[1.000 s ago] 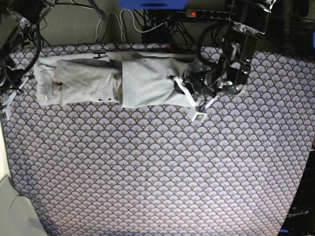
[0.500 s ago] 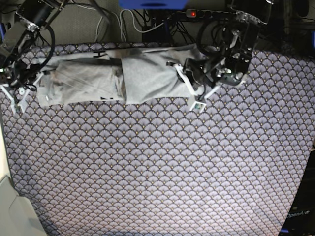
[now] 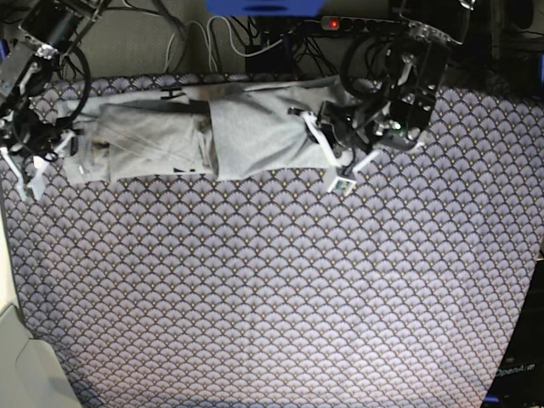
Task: Fold the T-shirt properly
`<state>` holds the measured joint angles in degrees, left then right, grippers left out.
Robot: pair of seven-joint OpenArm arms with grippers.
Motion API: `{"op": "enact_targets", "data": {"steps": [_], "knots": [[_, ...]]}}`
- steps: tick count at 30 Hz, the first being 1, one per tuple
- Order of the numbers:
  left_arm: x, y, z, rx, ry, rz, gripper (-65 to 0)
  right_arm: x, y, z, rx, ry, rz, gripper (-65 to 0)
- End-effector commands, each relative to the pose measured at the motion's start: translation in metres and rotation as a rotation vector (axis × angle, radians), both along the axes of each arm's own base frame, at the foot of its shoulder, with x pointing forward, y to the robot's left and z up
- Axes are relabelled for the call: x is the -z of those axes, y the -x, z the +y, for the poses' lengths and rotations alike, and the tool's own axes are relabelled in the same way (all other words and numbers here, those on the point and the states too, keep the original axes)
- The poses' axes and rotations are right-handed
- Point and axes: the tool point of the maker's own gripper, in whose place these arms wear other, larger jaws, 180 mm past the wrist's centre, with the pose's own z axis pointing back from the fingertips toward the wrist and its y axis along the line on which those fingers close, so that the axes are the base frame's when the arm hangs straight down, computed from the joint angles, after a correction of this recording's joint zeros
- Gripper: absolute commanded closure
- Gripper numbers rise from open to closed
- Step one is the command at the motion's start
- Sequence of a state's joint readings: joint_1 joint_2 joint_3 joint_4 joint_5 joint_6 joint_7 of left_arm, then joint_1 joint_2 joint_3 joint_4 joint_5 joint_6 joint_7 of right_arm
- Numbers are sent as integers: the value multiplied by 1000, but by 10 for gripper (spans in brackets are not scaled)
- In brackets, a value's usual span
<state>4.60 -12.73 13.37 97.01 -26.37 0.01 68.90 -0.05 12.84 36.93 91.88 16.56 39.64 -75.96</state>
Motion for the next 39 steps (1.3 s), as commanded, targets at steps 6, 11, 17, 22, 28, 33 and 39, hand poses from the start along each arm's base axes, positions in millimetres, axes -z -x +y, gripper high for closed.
{"op": "enact_targets", "data": {"steps": [6, 11, 17, 22, 28, 33, 39], "knots": [[-6, -6, 3, 1, -8, -20, -3, 8, -5, -18, 24, -27, 23, -360], [-5, -6, 3, 0, -8, -20, -3, 5, -11, -18, 24, -29, 9, -360], [-7, -6, 2, 3, -8, -21, -3, 2, -14, -22, 21, -17, 5, -360], [-7, -6, 2, 3, -8, -21, -3, -2, -17, -24, 25, -13, -5, -361], [-7, -6, 2, 3, -8, -21, -3, -5, -17, -29, 27, -2, -7, -361], [-7, -5, 2, 3, -8, -20, -3, -6, -18, -30, 27, -1, -9, -361], [-7, -5, 2, 3, -8, -20, -3, -8, -18, -35, 30, 12, -11, -361]]}}
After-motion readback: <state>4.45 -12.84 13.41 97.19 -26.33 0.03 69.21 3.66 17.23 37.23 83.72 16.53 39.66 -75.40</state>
